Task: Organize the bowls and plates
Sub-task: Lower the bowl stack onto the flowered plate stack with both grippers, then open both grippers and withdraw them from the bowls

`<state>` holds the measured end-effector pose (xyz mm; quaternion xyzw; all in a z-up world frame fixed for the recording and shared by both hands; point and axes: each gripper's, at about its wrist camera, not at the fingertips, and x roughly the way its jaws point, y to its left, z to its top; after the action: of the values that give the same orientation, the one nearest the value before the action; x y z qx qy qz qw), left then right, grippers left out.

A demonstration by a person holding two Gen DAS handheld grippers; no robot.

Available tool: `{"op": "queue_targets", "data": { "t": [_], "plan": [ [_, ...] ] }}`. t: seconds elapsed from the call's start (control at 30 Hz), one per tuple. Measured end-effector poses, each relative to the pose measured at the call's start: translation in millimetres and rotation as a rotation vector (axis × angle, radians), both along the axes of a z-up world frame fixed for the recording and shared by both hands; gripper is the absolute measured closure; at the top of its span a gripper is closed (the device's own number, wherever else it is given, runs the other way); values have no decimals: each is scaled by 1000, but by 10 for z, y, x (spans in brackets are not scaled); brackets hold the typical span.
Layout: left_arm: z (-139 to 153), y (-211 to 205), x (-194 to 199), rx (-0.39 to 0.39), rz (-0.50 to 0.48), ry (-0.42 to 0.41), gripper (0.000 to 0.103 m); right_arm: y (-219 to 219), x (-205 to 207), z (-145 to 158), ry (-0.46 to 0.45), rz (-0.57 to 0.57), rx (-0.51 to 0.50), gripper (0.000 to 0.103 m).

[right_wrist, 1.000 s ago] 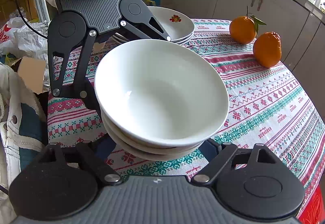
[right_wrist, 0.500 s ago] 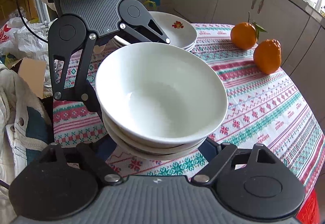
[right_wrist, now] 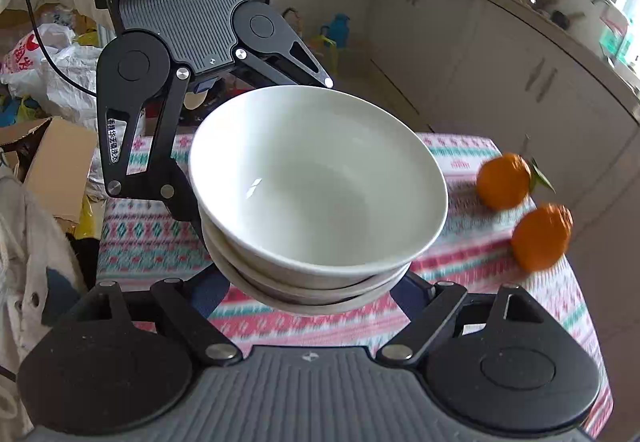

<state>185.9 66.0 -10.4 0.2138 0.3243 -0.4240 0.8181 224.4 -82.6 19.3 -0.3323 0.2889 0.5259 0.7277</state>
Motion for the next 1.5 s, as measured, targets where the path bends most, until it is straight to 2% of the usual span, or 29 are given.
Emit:
{"op": "queue_targets", "data": {
  "t": [0.23,0.4,0.67,0.97,1.07,1.13,1.3,1.33,1.43,1.5],
  "plan": [
    [-105,439,173,26,119,4,21,523,310,-139,16,74,-2,13],
    [-206,611,301,27,175,26,21,720,496,-279,49,73,0,13],
    [-276,663,322,29,179,32,21,763,595,-399,92,51,7,13],
    [-272,656,290,36,183,-1,21,739,641,-425,115,27,26,13],
    [-280,665,265,37,212,-14,16,726,611,-432,100,21,34,11],
    [-281,688,247,20,239,-10,11,701,596,-418,98,14,45,6],
    [-234,725,49,18,309,-66,9,526,484,-348,85,-62,59,4],
    [-210,737,-10,9,330,-74,7,474,435,-326,77,-97,61,1],
    [-104,738,-236,-24,402,-122,1,325,280,-267,59,-235,69,0],
    [-31,713,-399,-49,450,-153,1,227,186,-221,63,-362,85,0]
  ]
}}
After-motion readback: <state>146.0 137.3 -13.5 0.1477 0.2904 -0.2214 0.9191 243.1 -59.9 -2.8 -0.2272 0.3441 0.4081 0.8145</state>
